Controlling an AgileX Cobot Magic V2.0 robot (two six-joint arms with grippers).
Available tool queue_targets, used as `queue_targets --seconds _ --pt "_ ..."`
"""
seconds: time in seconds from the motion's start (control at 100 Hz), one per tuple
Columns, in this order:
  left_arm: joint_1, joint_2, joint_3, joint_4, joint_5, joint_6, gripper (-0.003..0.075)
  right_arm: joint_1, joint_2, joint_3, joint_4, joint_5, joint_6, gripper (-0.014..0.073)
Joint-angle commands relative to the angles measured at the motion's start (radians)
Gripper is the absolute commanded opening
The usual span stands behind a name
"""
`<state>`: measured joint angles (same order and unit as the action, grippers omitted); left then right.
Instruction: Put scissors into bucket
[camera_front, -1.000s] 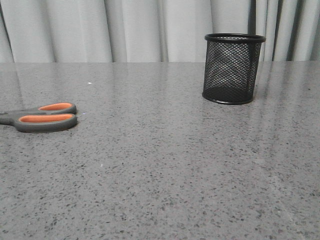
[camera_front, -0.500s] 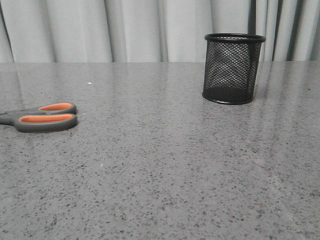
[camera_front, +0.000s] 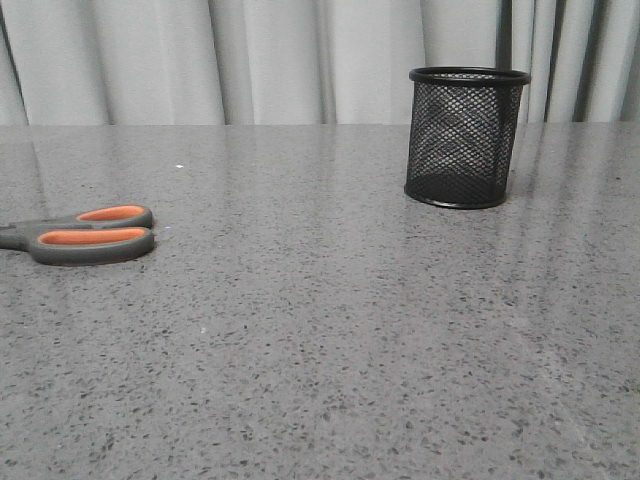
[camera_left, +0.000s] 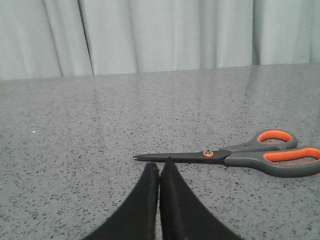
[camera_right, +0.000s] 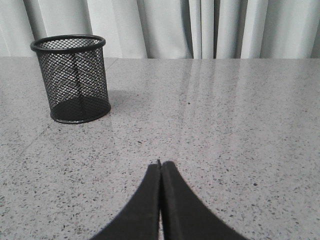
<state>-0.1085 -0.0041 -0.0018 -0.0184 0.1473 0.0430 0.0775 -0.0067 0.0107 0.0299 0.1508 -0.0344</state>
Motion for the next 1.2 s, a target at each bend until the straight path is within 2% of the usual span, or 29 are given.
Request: queue_targets --seconds 0.0,0.29,0.48,0.63,0.87,1.03,1.19 --pt "0.004 -0.025 0.027 -0.004 -0.084 -0.012 -0.0021 -0.005 -0.026 0.017 0.003 -0.092 -0.002 -0.0066" --pt "0.004 -0.025 0.027 -0.146 -0.086 -0.012 -0.0021 -0.005 -0.026 0.017 0.184 -0.116 -0.002 -0.0066" --pt "0.004 -0.025 0.027 -0.240 -0.094 -0.012 -0.0021 -0.005 -0.026 0.017 0.218 -0.130 -0.002 -0.0066" --pt "0.004 -0.025 0.027 -0.400 -0.094 -0.012 -0.0021 -0.005 -0.026 0.017 0.261 -0.136 -0.002 -0.0066" --pt "0.004 -0.025 0.026 -0.622 -0.106 -0.012 -0.0021 -0.005 -0.026 0.017 0.473 -0.158 -0.002 -0.0066" --pt "0.004 -0.023 0.013 -0.773 -0.130 -0.012 -0.0021 -0.005 -0.026 -0.008 0.497 -0.210 -0.002 -0.0064" --pt "0.004 -0.023 -0.070 -0.786 -0.141 -0.012 -0.0021 -0.005 -0.024 -0.096 0.495 -0.081 -0.002 -0.0042"
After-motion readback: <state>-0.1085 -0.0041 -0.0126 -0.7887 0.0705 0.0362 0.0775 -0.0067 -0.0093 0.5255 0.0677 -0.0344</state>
